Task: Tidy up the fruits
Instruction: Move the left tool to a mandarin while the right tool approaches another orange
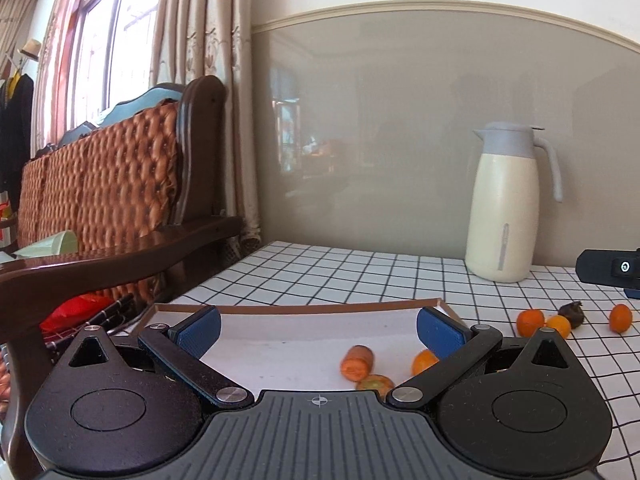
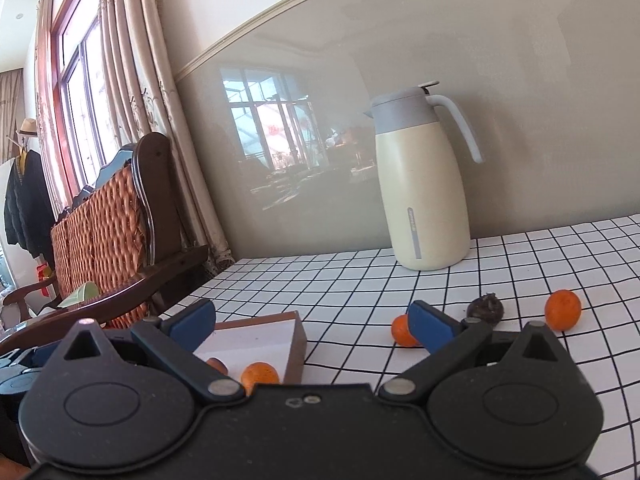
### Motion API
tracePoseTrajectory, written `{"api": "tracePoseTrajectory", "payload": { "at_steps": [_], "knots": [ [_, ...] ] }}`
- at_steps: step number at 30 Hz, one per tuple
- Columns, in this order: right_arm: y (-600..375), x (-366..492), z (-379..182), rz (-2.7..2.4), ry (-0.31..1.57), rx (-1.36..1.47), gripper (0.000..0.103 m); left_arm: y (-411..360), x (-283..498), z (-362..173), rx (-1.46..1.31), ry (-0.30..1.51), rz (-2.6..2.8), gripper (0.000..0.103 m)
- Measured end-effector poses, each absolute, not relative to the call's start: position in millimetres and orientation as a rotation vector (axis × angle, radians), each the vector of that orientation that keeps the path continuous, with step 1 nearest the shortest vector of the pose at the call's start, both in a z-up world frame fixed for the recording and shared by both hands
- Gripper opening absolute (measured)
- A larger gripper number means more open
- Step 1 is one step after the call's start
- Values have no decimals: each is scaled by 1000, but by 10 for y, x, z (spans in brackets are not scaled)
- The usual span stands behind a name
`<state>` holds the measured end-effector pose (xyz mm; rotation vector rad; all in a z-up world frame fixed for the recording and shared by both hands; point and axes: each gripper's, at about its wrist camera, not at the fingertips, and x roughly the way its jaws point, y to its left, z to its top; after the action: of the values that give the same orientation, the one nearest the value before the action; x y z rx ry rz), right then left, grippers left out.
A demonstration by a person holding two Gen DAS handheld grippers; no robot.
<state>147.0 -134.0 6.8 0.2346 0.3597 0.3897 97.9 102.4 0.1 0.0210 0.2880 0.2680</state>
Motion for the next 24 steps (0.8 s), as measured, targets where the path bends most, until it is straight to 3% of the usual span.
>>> {"api": "tracePoseTrajectory", "payload": {
  "at_steps": [24],
  "knots": [
    [-2389,1421,-162,132,421,249,97,-362,1359,-185,60,370,-33,103]
  ]
}}
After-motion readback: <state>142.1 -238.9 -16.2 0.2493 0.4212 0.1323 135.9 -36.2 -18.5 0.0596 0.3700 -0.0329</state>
